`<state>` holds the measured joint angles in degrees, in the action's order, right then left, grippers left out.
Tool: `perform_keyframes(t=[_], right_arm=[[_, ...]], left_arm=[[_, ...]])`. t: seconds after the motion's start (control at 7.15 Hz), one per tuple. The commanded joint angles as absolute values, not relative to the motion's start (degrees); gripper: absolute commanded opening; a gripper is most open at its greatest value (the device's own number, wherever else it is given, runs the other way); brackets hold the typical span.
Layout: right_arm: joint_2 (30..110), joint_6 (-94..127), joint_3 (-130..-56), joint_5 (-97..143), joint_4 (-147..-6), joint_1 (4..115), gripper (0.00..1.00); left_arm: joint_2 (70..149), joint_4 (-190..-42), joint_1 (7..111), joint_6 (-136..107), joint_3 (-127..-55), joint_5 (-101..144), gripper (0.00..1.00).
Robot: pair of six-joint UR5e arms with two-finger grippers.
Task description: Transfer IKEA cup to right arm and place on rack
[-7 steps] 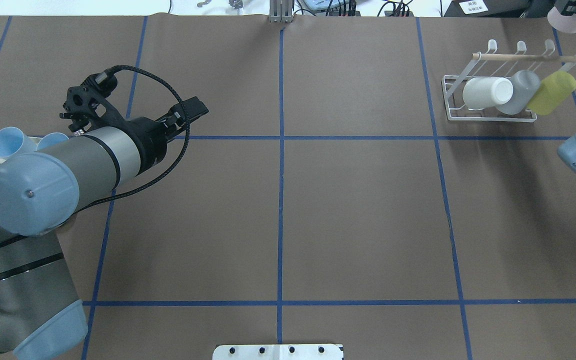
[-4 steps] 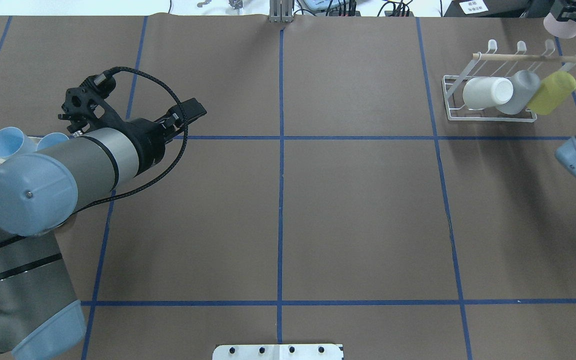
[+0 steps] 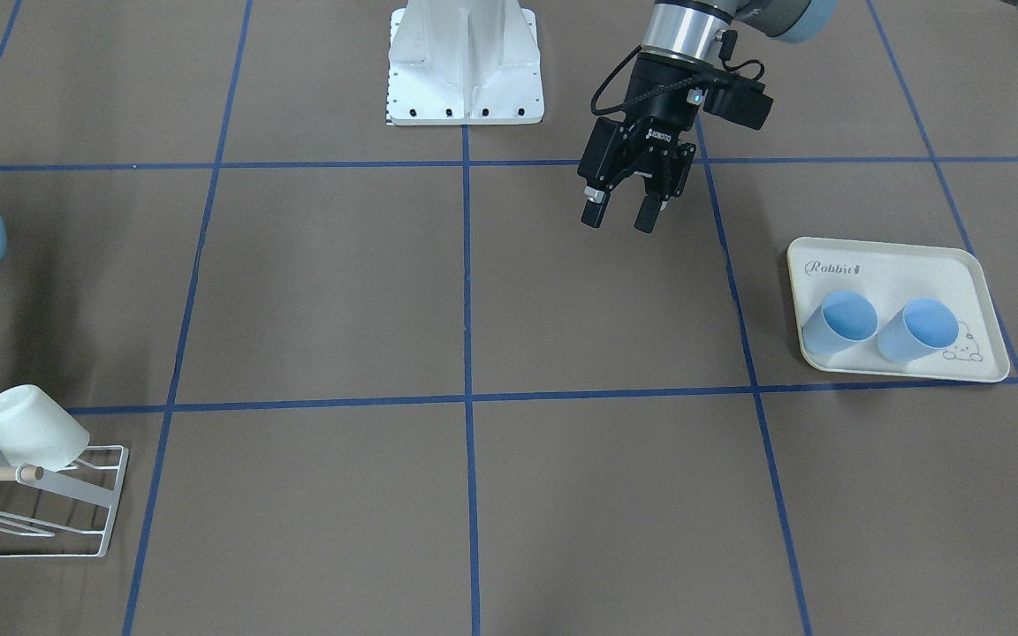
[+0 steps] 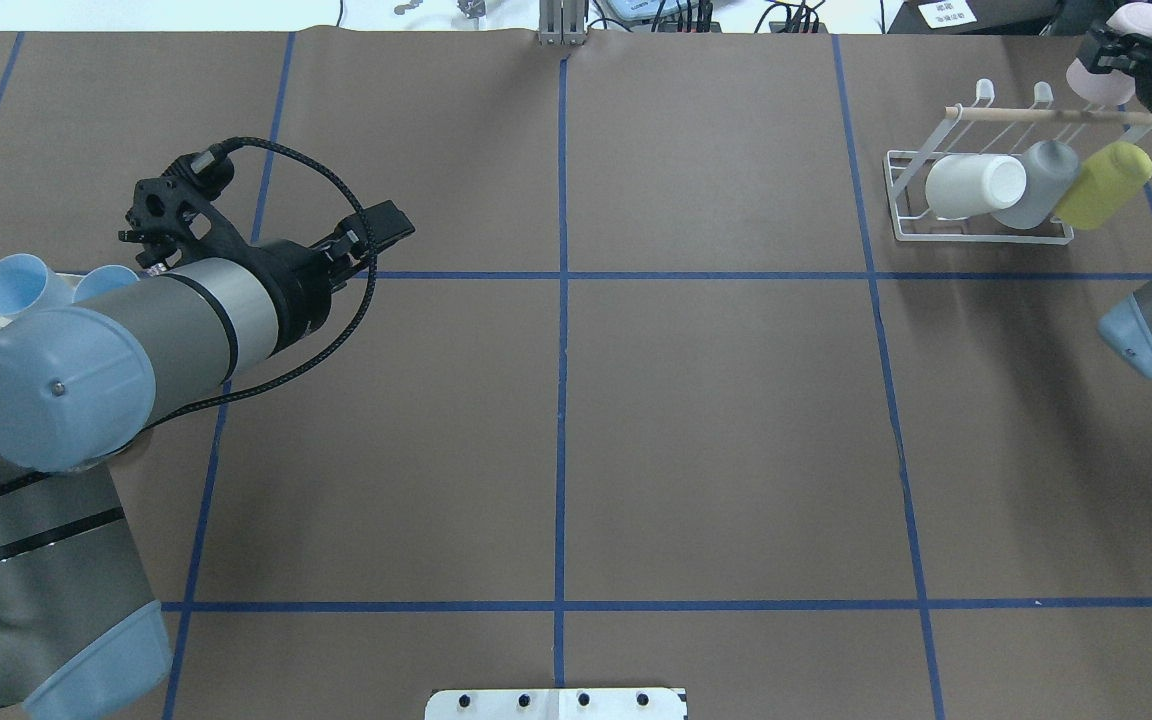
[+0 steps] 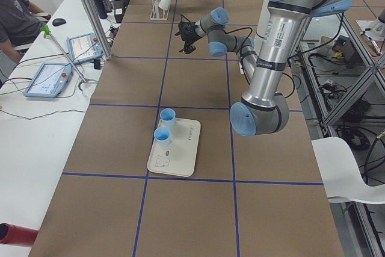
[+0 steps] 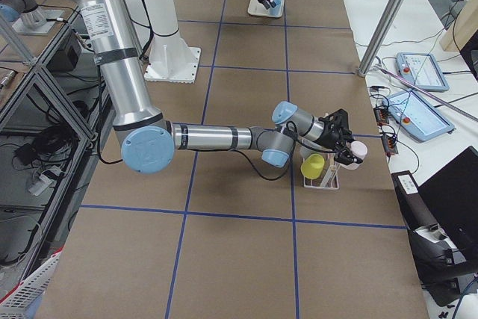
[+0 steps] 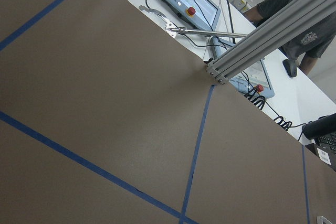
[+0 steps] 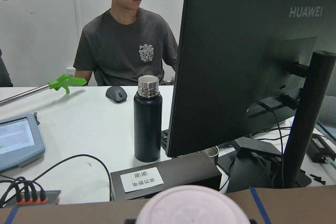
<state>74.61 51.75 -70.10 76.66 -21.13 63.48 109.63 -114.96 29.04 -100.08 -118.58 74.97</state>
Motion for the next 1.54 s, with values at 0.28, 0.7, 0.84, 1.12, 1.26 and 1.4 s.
perform_keyframes(t=[0.28,0.7,0.84,1.12,1.26,1.4], right_arm=[[74.9,51.7,-68.4,76.5,-21.1,63.0,0.00],[74.8,51.2,-68.1,76.5,-21.0,63.0,1.00],[74.8,51.2,-68.2,76.6,-21.0,63.0,1.00],[74.8,51.2,-68.5,76.6,-20.9,63.2,1.00],[74.8,51.1,-68.5,76.9,-18.8,63.6,1.00],[74.7,49.2,-69.1,78.2,-18.2,65.1,1.00]], left_arm=[[109.6,-115.0,29.0,-100.3,-118.9,75.3,1.00],[109.6,-115.0,29.0,-100.5,-119.2,75.3,1.00],[109.6,-115.0,29.0,-100.5,-119.2,75.4,1.00],[109.6,-115.0,29.0,-100.5,-119.7,75.4,1.00],[109.6,-115.0,29.0,-100.5,-119.8,75.4,1.00],[109.5,-115.0,29.1,-100.3,-120.8,75.7,1.00]])
